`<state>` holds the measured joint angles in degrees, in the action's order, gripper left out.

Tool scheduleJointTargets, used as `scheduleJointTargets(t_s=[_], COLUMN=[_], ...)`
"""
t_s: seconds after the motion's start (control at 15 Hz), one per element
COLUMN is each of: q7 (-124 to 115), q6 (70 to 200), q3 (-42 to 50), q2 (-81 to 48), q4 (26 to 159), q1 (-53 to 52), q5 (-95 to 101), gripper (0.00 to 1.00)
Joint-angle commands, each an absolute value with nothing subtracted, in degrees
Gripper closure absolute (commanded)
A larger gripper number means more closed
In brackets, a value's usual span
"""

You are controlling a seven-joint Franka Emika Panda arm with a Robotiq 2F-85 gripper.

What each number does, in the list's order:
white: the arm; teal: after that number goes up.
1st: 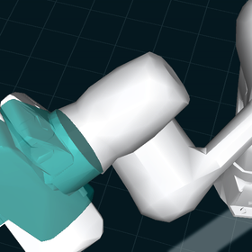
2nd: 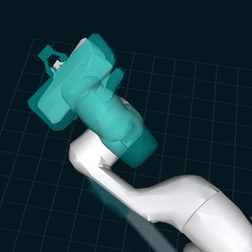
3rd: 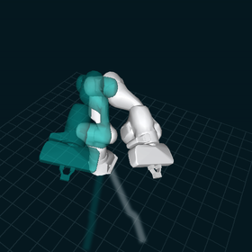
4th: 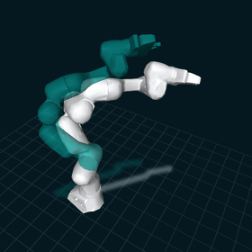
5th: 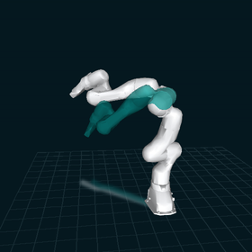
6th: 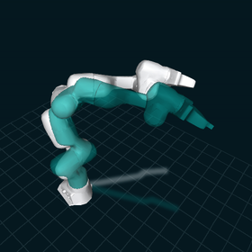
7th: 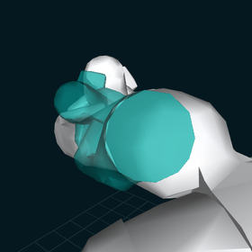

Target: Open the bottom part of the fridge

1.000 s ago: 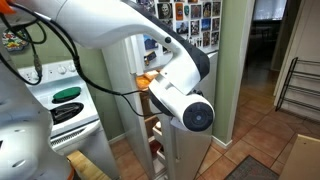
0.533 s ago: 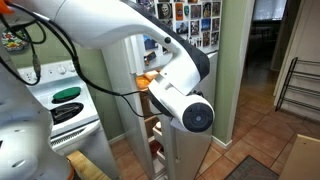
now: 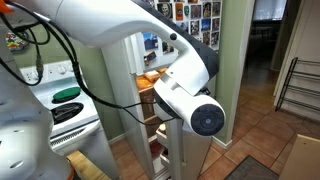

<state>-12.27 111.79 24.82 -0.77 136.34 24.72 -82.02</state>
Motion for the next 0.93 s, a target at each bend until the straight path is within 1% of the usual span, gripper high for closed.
scheduleJointTargets(t_s=[0.0, 0.4, 0.67, 0.87], q7=[-1.11, 10.04, 13.83, 11.96], q6=[110.51, 111.89, 113.83, 113.25], q3=[25.73, 26.40, 26.94, 26.88], q2=[-3.53, -4.41, -4.89, -3.90], q4=[133.08, 131.66, 130.36, 131.24], q1=[25.74, 26.60, 26.97, 26.93], q5=[-83.32, -85.36, -83.08, -83.43], gripper=[0.00, 0.00, 0.00, 0.00])
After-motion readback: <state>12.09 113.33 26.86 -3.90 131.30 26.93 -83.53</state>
